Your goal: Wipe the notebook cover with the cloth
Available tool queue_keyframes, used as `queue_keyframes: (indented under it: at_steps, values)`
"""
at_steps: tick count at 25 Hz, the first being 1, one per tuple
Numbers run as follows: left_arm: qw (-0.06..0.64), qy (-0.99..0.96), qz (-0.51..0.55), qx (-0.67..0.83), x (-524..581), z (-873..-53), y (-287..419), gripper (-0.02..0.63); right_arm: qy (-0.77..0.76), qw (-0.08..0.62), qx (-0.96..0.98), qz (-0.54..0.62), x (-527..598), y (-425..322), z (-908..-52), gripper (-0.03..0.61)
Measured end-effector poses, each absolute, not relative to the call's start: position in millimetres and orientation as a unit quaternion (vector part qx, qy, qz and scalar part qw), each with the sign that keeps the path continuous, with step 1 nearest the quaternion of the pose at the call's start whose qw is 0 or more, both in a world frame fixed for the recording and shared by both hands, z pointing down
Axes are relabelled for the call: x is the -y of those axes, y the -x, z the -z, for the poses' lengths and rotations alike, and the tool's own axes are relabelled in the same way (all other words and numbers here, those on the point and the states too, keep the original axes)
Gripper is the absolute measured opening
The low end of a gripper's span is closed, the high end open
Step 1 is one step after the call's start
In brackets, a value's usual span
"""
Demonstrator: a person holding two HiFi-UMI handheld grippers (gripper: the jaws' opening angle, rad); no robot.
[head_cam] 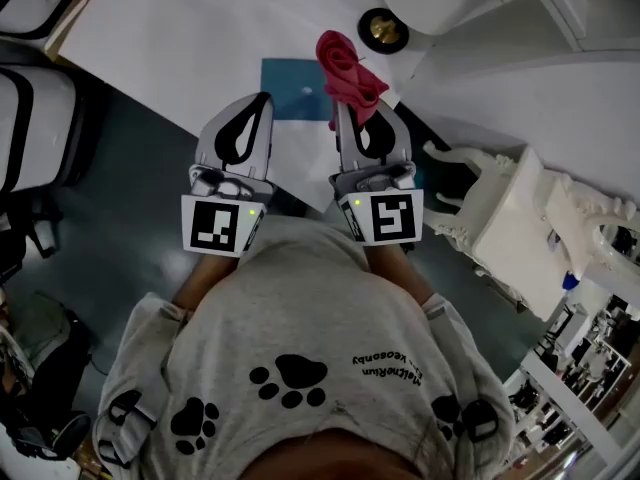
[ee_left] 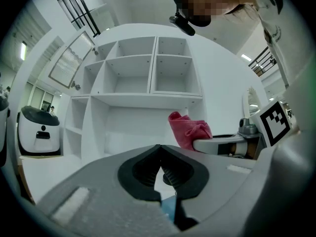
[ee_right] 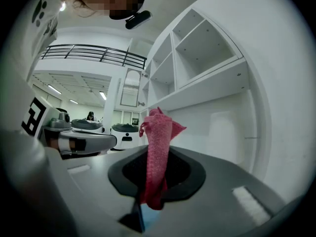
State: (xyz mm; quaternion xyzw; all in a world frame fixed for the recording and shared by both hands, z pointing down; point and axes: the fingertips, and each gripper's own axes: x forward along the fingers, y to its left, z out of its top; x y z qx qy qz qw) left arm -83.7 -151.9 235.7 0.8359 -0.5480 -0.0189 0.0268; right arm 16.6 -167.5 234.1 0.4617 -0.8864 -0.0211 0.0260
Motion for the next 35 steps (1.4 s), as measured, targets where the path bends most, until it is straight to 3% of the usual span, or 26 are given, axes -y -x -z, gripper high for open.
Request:
queue_keyframes:
  at_steps: [35]
  values:
    - [0.129,-0.815,-0.047,0.563,184.7,-387.0,89.4,-0.002,-0.305,0.144,0.941,-0.013,239.8,46.4,-367.9,0.048]
